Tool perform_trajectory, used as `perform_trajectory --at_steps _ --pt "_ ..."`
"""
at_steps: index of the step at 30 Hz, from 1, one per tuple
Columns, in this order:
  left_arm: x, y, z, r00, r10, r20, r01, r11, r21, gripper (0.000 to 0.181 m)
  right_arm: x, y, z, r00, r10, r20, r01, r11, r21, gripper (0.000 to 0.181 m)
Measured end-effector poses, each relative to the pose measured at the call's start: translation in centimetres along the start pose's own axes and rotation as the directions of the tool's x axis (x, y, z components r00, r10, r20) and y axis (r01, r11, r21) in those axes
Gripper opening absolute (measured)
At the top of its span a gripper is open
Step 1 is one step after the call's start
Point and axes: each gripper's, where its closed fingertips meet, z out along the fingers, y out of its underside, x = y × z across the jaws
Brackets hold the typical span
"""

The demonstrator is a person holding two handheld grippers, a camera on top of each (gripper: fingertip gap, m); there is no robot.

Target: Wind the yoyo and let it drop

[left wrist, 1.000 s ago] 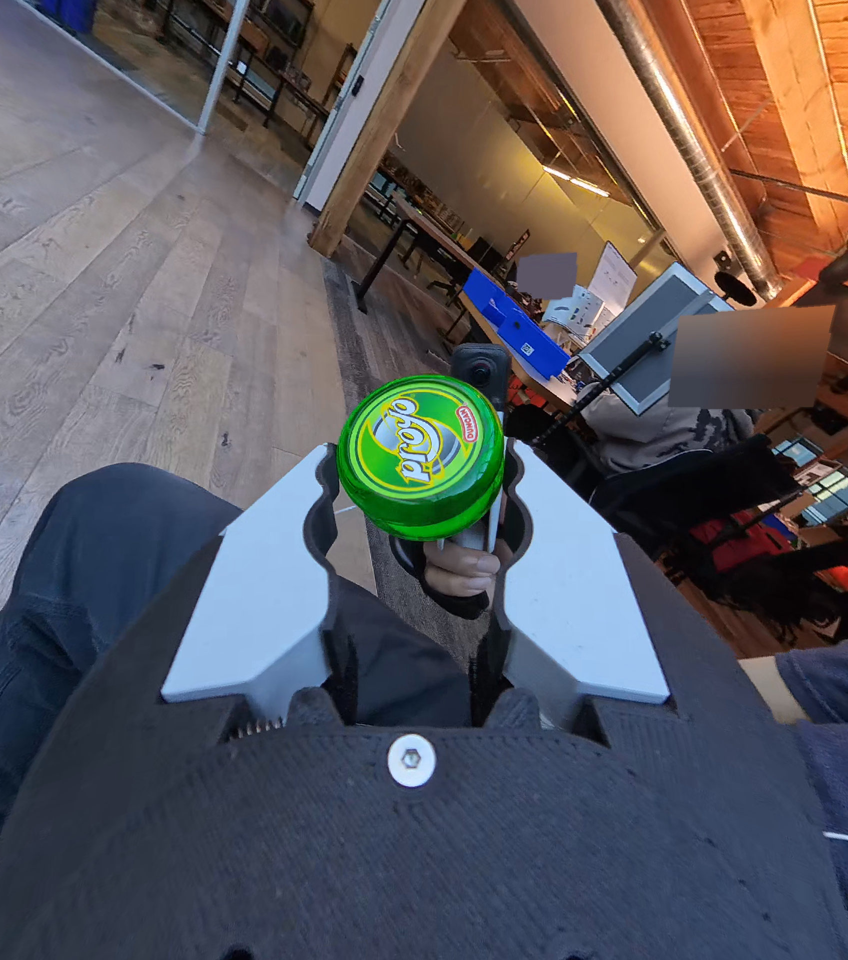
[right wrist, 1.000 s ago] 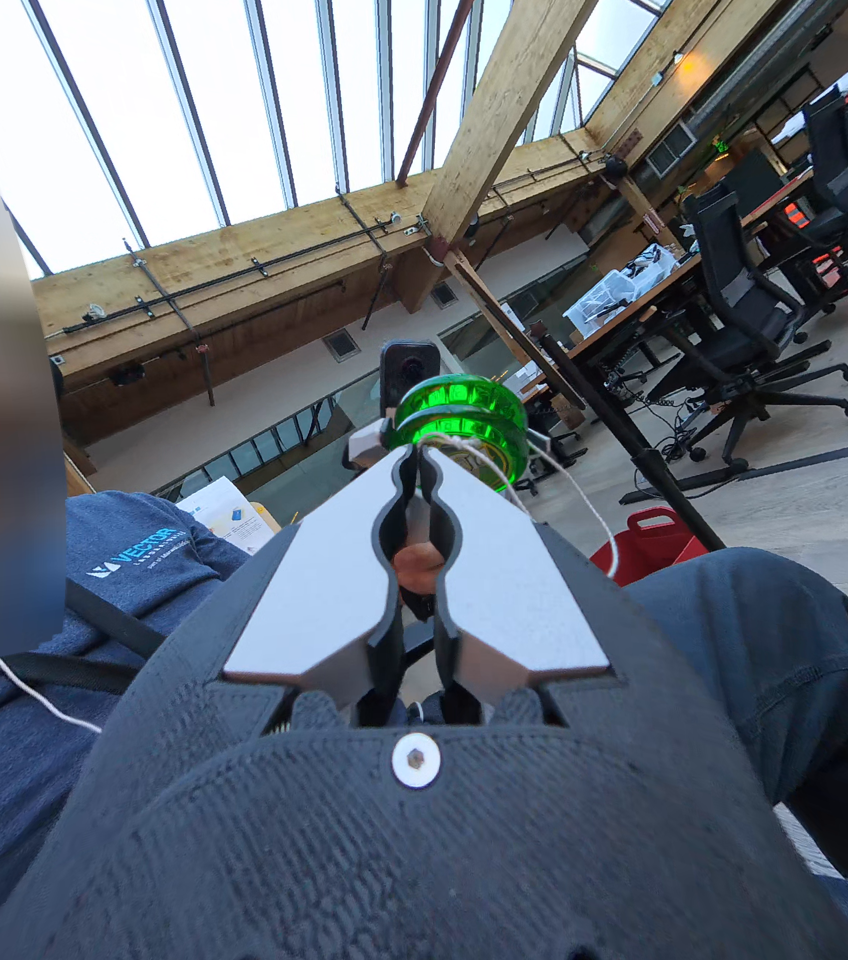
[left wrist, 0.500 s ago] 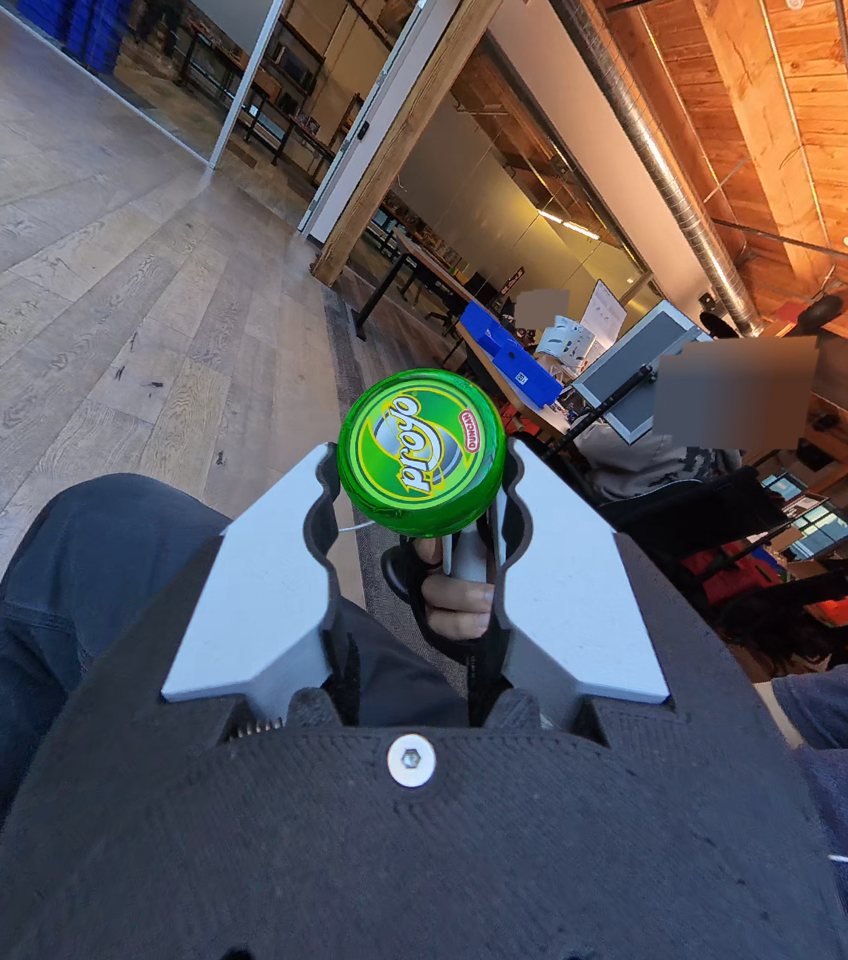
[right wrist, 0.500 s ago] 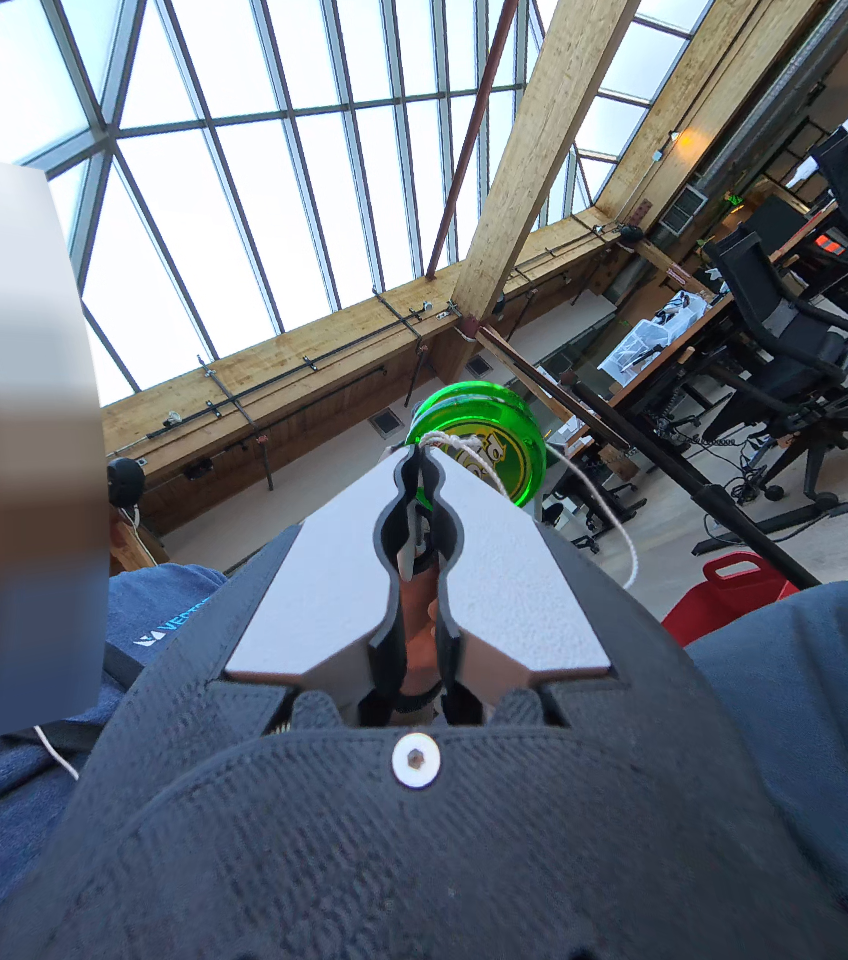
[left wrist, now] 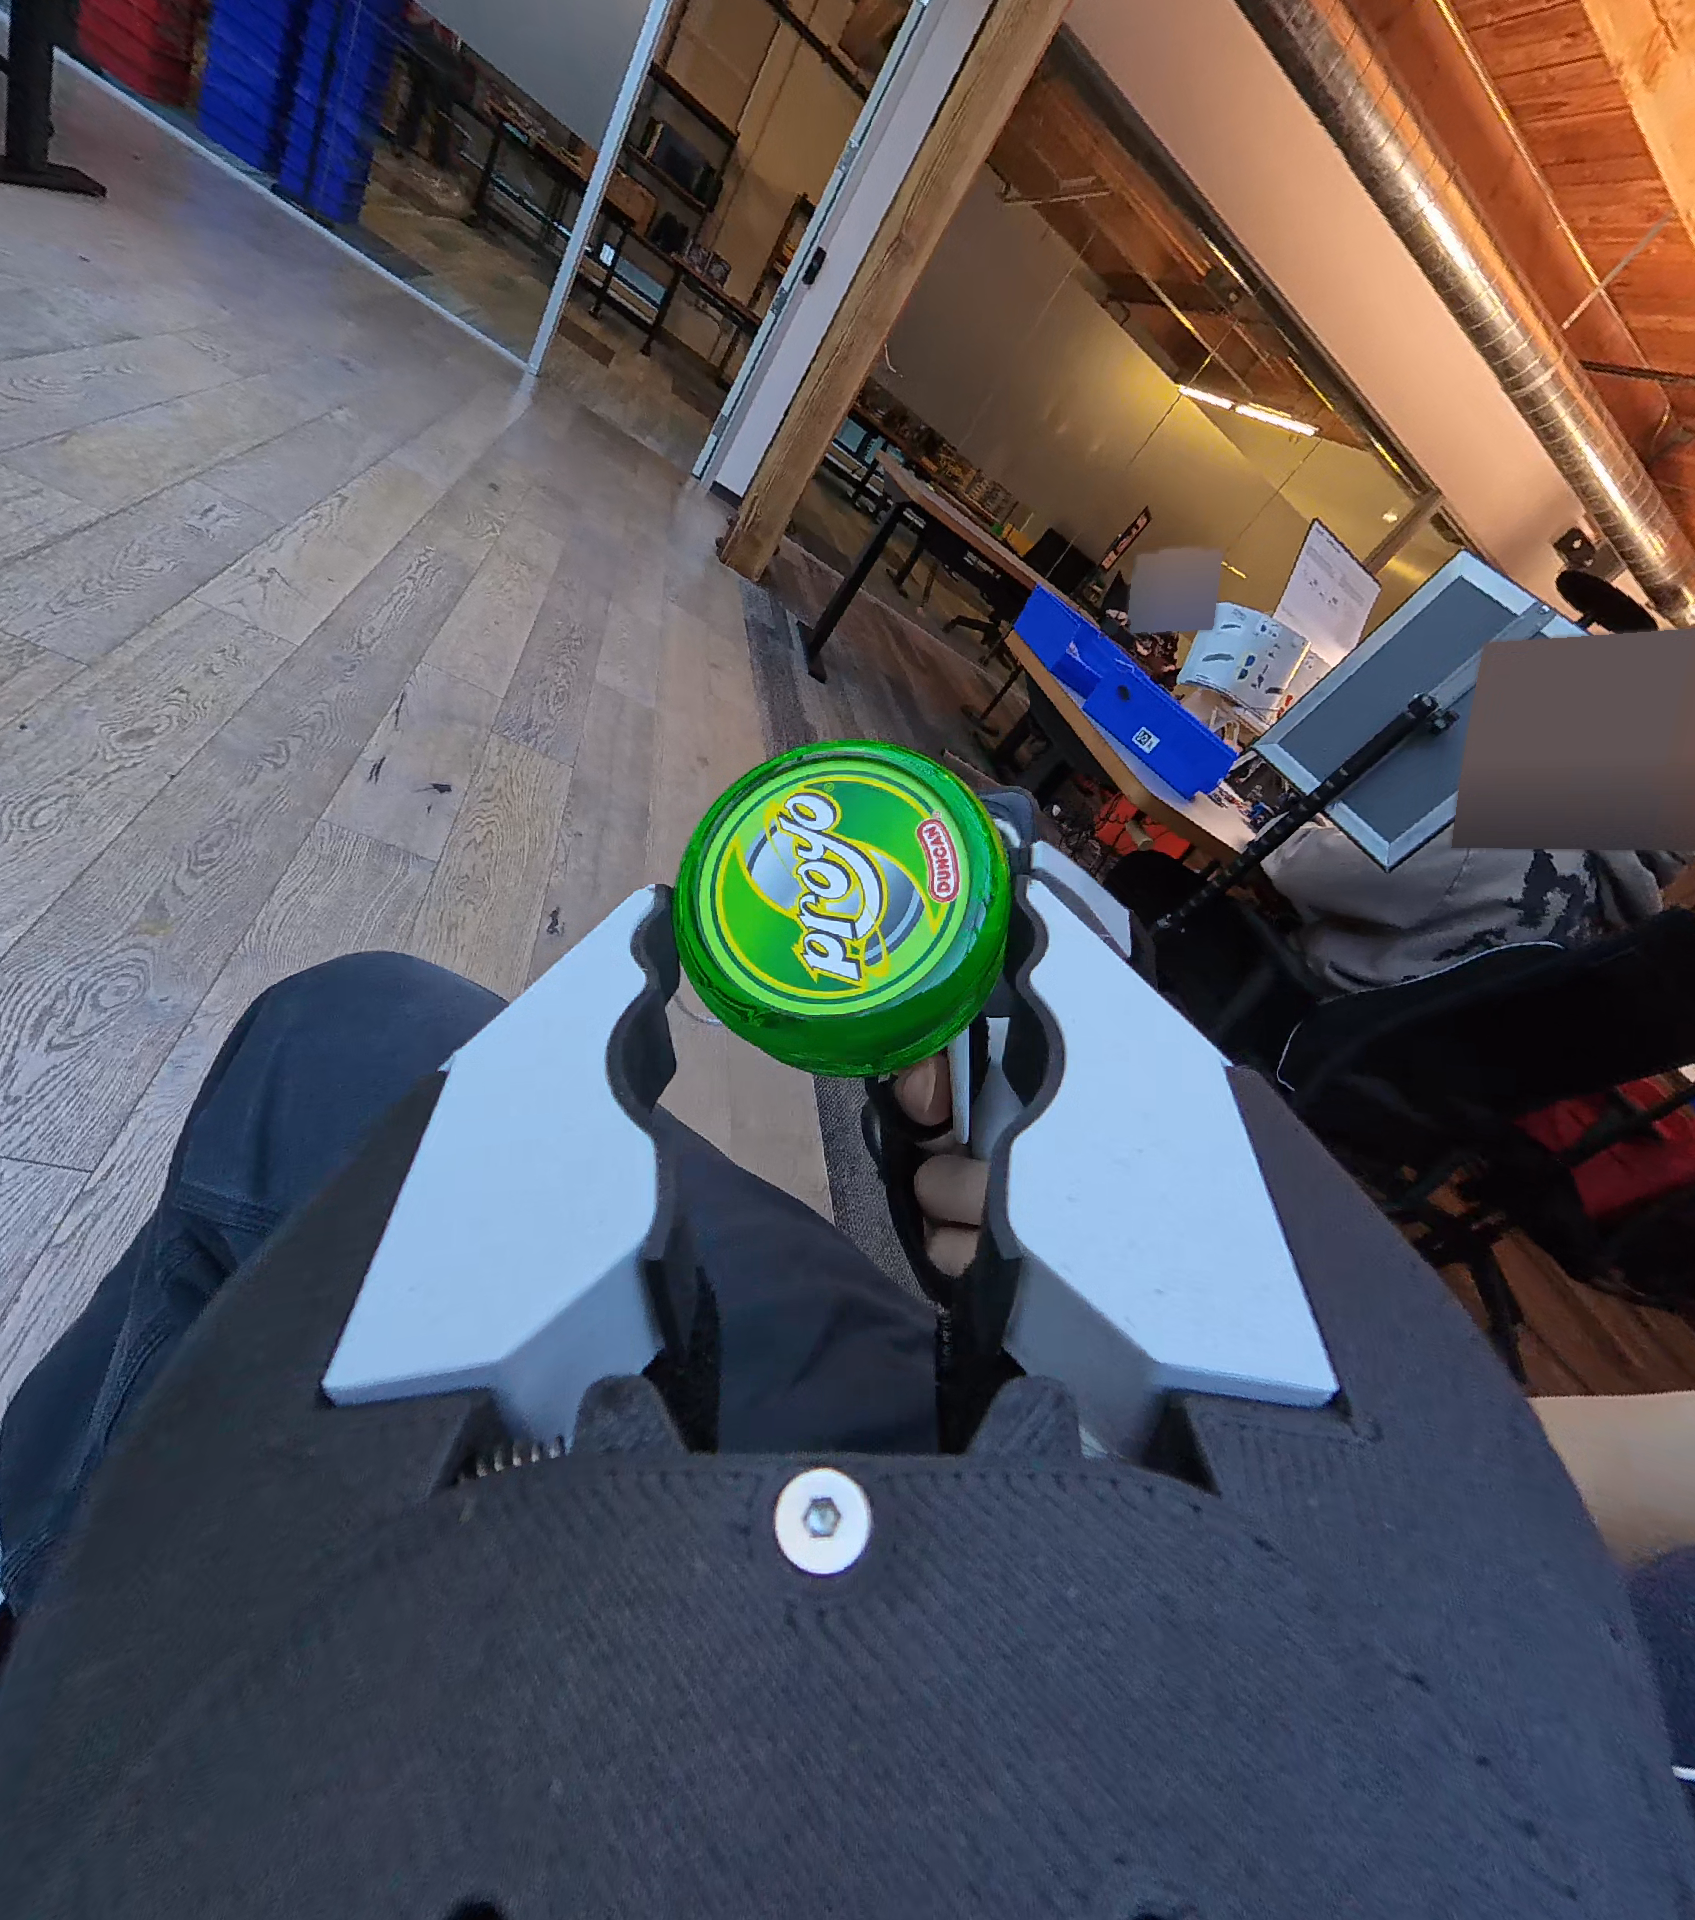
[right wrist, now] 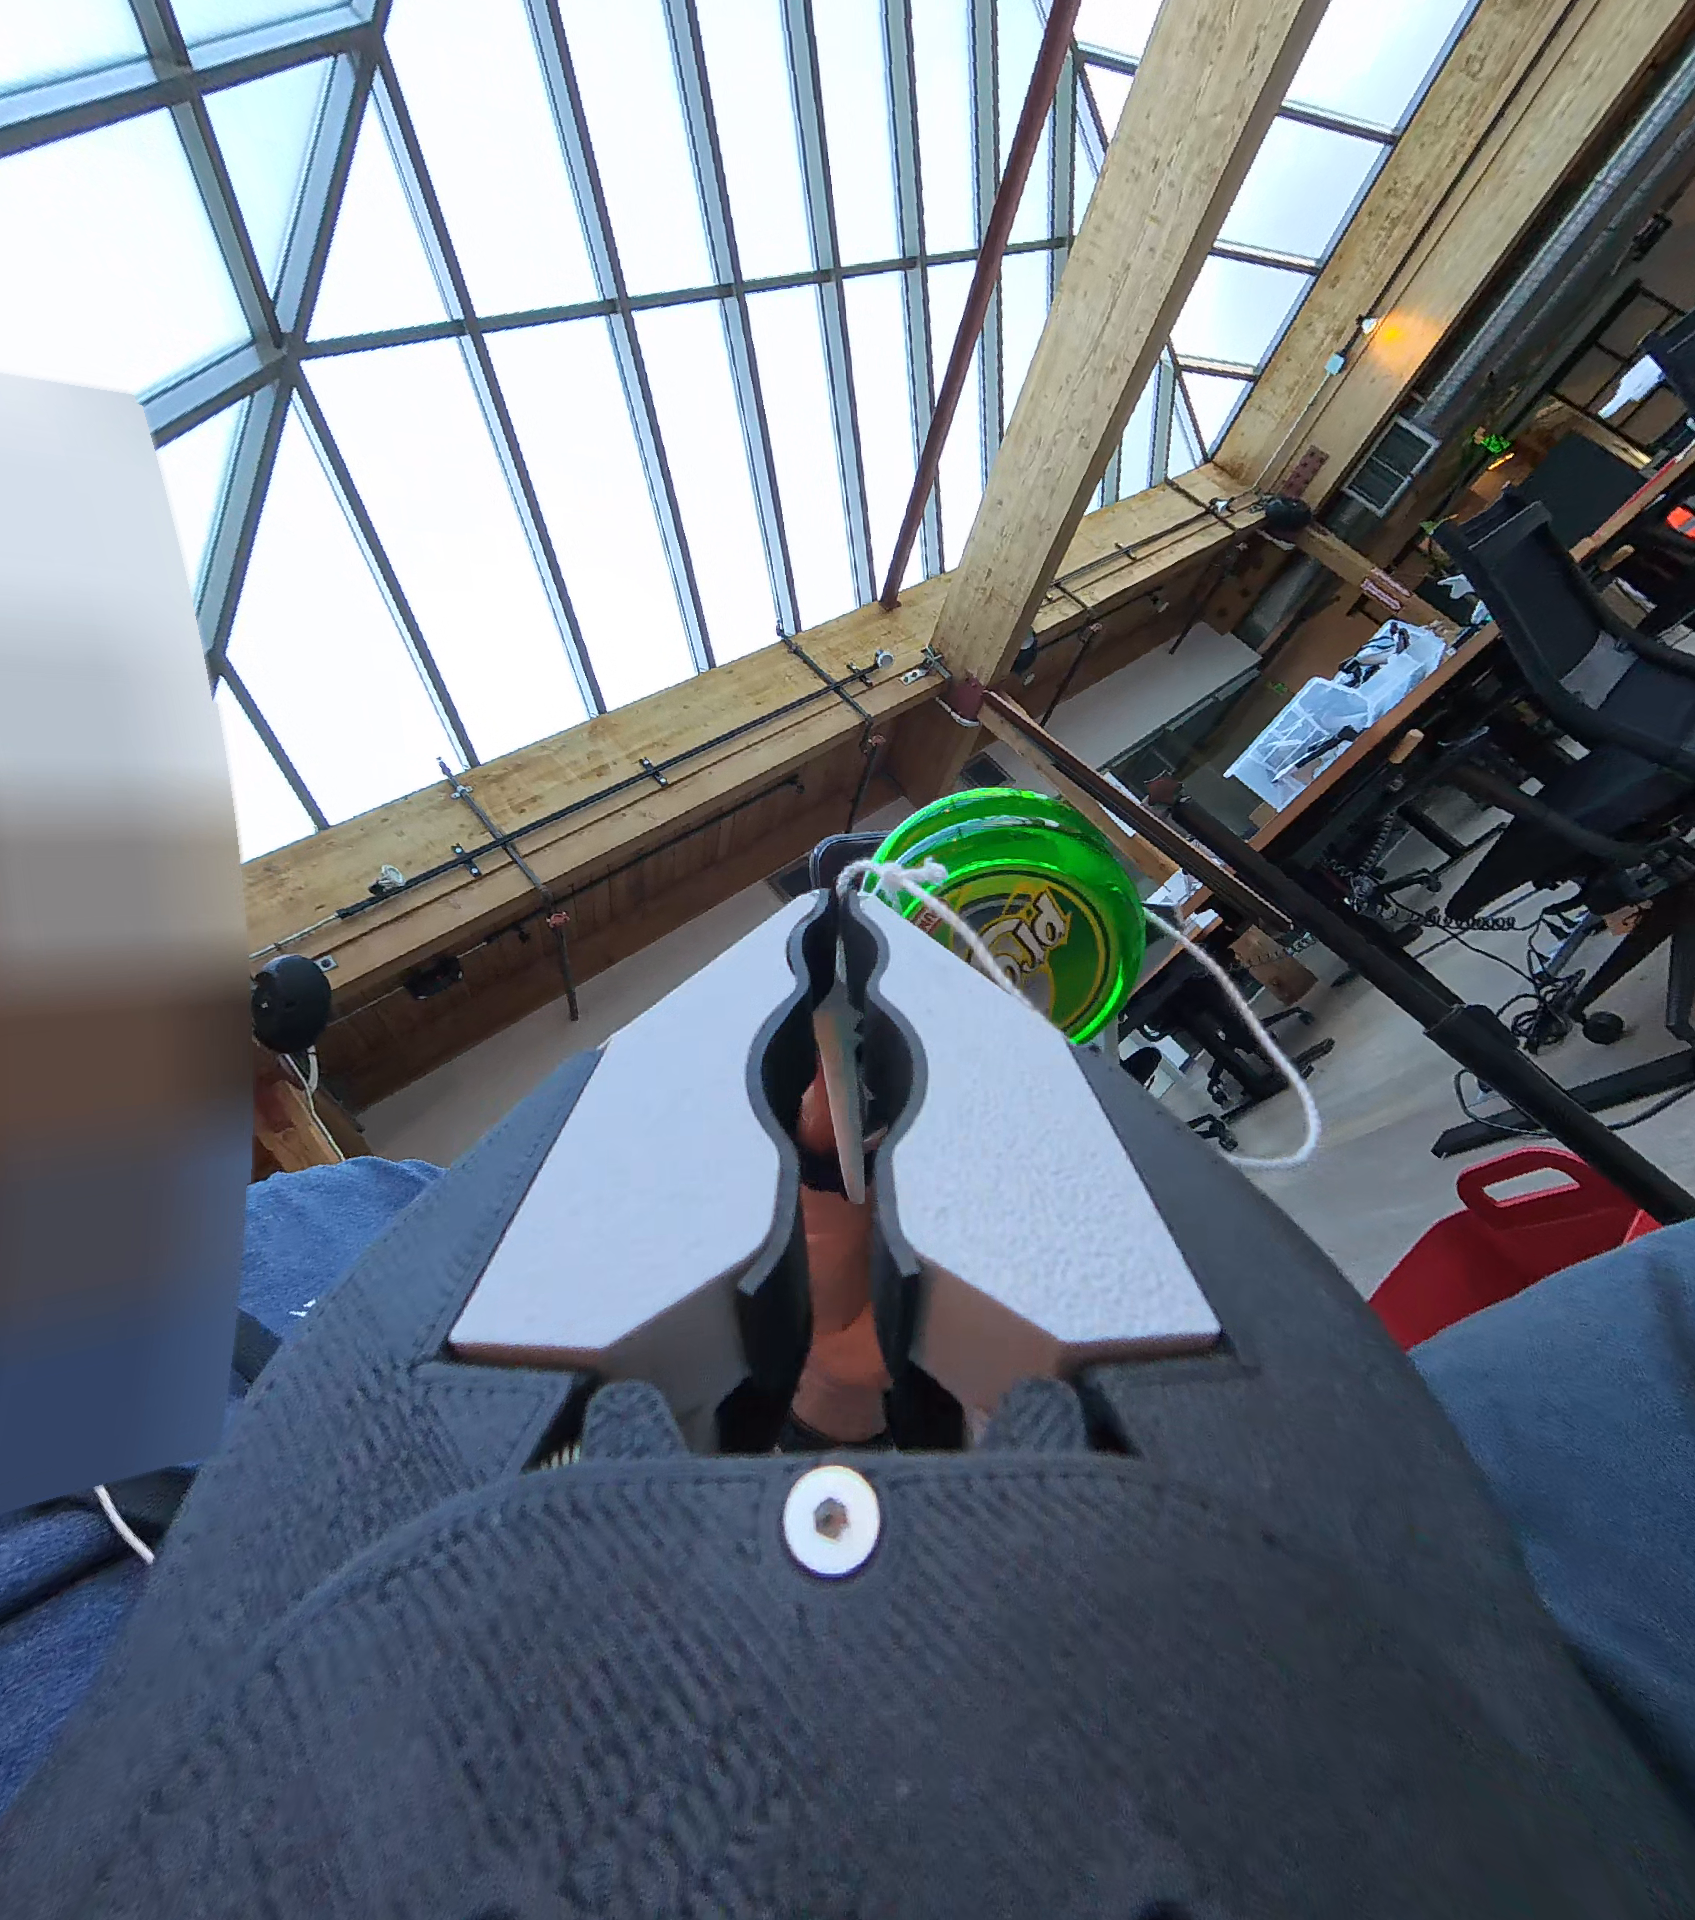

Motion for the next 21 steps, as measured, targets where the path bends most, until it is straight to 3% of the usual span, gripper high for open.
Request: perform_trajectory --at_steps 9,14,21 --pt "-0.2 0.8 0.6 0.994 0.091 0.054 -0.089 0.995 -0.046 0.062 0.2 -0.8 -0.3 0.999 0.035 0.018 -0.037 0.996 0.087 0.0" --pt "-0.6 0.9 0.8 0.995 0.075 0.066 -0.072 0.996 -0.054 0.063 0.5 -0.6 -0.5 0.992 -0.117 -0.052 0.12 0.991 0.051 0.0" --pt "-0.6 1.1 1.0 0.988 0.115 0.106 -0.108 0.991 -0.073 0.062 -0.4 0.3 0.1 0.958 -0.284 -0.036 0.285 0.959 -0.002 0.007"
